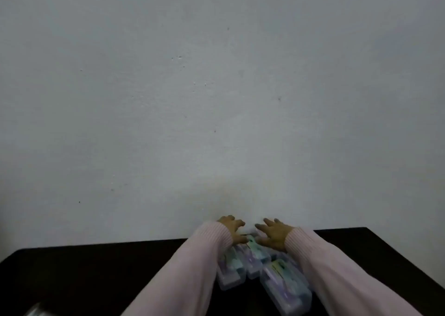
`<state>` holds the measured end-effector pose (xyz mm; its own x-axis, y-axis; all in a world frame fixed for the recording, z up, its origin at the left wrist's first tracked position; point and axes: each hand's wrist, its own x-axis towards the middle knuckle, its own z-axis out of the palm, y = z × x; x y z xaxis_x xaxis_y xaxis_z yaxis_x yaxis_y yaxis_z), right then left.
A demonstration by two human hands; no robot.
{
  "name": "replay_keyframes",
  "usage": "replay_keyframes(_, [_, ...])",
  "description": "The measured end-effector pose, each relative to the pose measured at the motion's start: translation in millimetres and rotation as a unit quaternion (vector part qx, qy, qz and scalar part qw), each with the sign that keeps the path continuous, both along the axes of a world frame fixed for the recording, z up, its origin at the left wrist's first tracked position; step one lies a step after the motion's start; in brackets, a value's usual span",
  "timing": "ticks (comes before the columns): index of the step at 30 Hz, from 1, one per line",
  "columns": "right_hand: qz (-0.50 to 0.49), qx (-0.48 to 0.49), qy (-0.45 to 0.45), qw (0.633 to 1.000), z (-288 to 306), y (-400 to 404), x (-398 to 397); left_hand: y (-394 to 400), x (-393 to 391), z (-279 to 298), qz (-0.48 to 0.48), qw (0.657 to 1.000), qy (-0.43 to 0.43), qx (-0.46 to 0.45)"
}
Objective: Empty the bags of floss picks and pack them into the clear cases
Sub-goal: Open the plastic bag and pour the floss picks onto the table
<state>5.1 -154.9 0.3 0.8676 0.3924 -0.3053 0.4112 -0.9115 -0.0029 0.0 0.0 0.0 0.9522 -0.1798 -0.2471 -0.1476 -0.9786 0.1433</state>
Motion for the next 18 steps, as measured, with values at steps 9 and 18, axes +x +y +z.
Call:
replay_keyframes(9, [0.003, -0.043, -0.005, 0.999, -39.0, -19.0, -53.6, -29.0, -41.1, -25.0, 0.009, 0.999, 0.022, 0.024])
replay_keyframes(18, [-0.086, 0.033, -0.025, 0.995, -52.7, -51.3, -85.8, -72.2, -87.2, -31.7, -0.009, 1.0, 0.012, 0.01])
